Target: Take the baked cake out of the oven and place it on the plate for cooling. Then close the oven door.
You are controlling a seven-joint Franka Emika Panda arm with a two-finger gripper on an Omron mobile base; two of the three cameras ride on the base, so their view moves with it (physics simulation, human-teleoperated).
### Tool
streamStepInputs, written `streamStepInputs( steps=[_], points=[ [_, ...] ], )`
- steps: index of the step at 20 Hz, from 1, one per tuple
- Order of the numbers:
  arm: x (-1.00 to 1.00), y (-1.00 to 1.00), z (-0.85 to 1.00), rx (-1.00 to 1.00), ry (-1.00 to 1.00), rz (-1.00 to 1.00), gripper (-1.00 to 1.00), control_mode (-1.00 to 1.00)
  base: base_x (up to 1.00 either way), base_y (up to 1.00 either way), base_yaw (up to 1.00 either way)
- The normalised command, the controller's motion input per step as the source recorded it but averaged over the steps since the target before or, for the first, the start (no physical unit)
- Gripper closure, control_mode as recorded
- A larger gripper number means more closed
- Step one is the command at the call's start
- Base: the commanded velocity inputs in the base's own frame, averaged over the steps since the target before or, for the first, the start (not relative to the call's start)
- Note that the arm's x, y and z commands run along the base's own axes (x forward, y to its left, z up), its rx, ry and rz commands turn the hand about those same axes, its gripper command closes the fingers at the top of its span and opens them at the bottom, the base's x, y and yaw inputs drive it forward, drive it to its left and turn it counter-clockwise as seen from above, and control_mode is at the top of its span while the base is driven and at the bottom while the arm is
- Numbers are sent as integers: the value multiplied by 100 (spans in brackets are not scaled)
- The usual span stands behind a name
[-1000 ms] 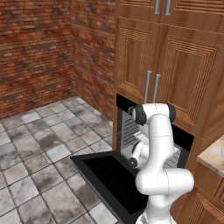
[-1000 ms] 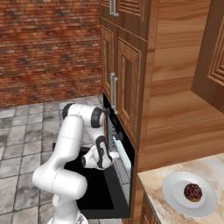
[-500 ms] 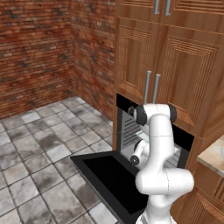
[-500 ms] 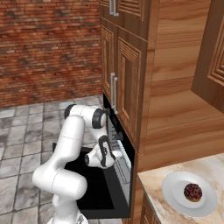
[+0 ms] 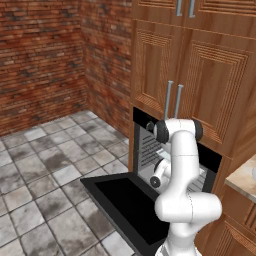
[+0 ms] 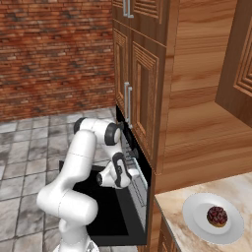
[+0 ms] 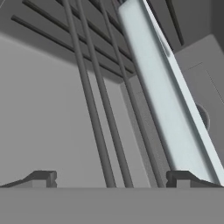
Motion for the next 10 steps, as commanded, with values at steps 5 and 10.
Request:
streamStepInputs(
  steps=[5, 10],
  points=[
    [15, -2, 0, 0, 0, 0, -100, -100, 0, 0, 0],
    [17, -1, -2, -1, 0, 0, -100, -100, 0, 0, 0]
  ],
)
